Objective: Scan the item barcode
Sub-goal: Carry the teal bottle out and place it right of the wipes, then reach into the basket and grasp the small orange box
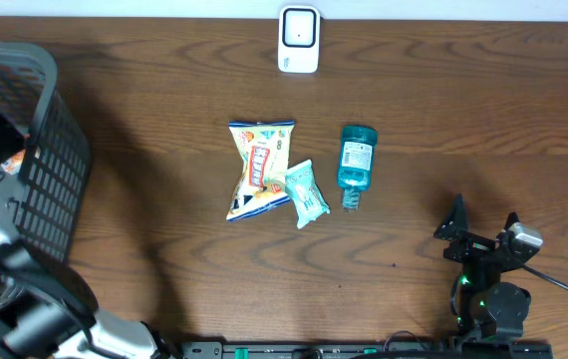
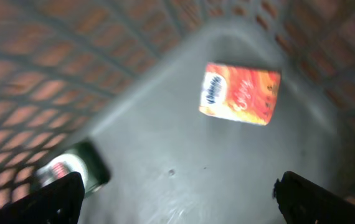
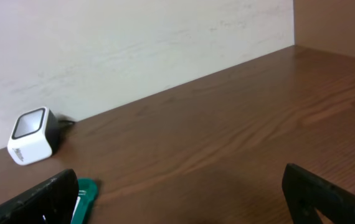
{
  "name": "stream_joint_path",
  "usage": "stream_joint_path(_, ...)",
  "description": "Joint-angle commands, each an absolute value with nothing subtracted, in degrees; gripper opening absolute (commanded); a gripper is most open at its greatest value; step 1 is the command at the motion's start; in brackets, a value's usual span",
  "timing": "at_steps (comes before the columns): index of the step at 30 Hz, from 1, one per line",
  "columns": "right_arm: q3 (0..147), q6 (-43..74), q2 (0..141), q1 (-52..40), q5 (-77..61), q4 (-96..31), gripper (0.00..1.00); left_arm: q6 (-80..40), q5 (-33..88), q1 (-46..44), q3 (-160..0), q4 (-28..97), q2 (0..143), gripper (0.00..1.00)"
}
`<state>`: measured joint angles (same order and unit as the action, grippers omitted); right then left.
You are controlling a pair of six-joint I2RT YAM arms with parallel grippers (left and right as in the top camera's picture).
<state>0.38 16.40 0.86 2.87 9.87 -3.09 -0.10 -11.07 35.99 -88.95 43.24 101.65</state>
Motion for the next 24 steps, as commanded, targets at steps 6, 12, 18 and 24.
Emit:
stream_joint_path(6, 0.32, 17.12, 0.67, 2.68, 9.93, -3.22, 0.99, 9.21, -7.49, 36.16, -88.95, 35.20, 111.37, 0.98)
stream_joint_path(12, 0.32, 17.12, 0.67, 2.68, 9.93, -3.22, 0.99, 9.17, -5.76, 36.14, -88.95, 28.97, 116.20, 0.98)
stream_joint_path(18, 0.32, 17.12, 0.67, 2.68, 9.96, -3.22, 0.99, 9.17, -2.94, 36.14, -88.95, 26.61, 120.14, 0.98)
stream_joint_path(24, 0.34, 17.12, 0.67, 2.68, 9.93, -3.22, 0.99, 9.17, -2.96, 36.14, -88.95, 26.02, 124.64, 0.98)
